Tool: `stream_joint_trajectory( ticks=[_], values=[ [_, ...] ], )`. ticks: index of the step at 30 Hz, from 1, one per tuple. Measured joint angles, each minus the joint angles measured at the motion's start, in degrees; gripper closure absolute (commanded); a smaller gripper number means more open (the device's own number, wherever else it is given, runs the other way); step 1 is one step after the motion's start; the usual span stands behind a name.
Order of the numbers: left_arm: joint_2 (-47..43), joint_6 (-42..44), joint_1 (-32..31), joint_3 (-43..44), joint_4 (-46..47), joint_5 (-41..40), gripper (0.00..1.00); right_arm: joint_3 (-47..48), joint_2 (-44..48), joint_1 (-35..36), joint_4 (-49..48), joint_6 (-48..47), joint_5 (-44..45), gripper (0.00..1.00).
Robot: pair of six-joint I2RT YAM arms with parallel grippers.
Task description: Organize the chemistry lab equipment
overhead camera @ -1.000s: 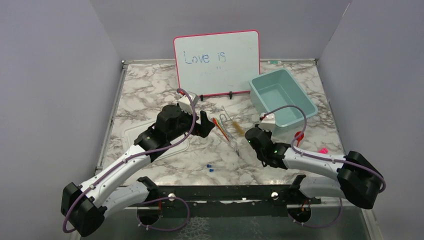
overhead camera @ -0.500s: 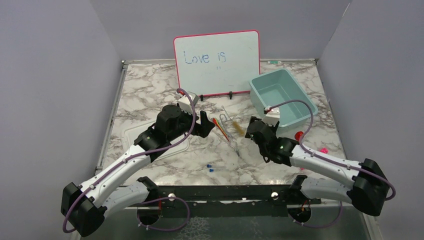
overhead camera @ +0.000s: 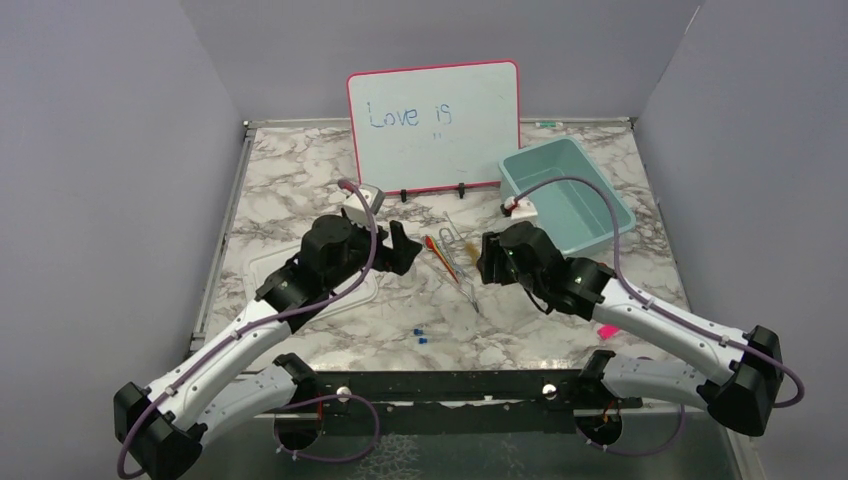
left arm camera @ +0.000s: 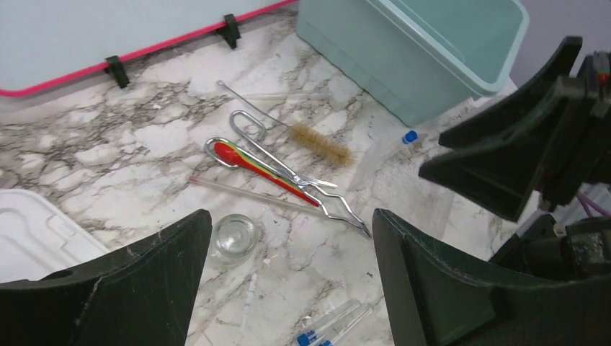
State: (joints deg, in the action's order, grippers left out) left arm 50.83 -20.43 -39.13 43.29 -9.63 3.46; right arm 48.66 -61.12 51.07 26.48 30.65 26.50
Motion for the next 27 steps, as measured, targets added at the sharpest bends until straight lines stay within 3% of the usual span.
stream_joint_trajectory(
  ticks=[4, 8, 12, 21, 27],
  values=[
    [-3.19, -0.04, 0.00, 0.61, -3.78, -7.23, 0.11, 0.02, -1.40, 1.60, -1.22, -4.90, -11.19, 0.42],
    [-7.52, 0.55, 0.00, 4.07, -7.93, -15.06, 0.04, 0.00, -6.14, 7.41, -3.82, -6.62, -16.61, 0.44],
    [-11.41, 1.42, 0.00, 8.85, -10.47, -20.35, 0.02, -0.02, -12.87, 11.93, -7.06, -7.19, -19.28, 0.55],
    [-14.78, 1.38, 0.00, 13.42, -15.52, -24.13, 0.01, 0.04, -29.09, 15.74, -12.22, -9.99, -22.91, 0.57],
    [-14.78, 0.90, 0.00, 12.81, -17.51, -24.15, 0.01, 2.45, -32.15, 15.96, -13.60, -11.85, -23.34, 0.58]
  ],
)
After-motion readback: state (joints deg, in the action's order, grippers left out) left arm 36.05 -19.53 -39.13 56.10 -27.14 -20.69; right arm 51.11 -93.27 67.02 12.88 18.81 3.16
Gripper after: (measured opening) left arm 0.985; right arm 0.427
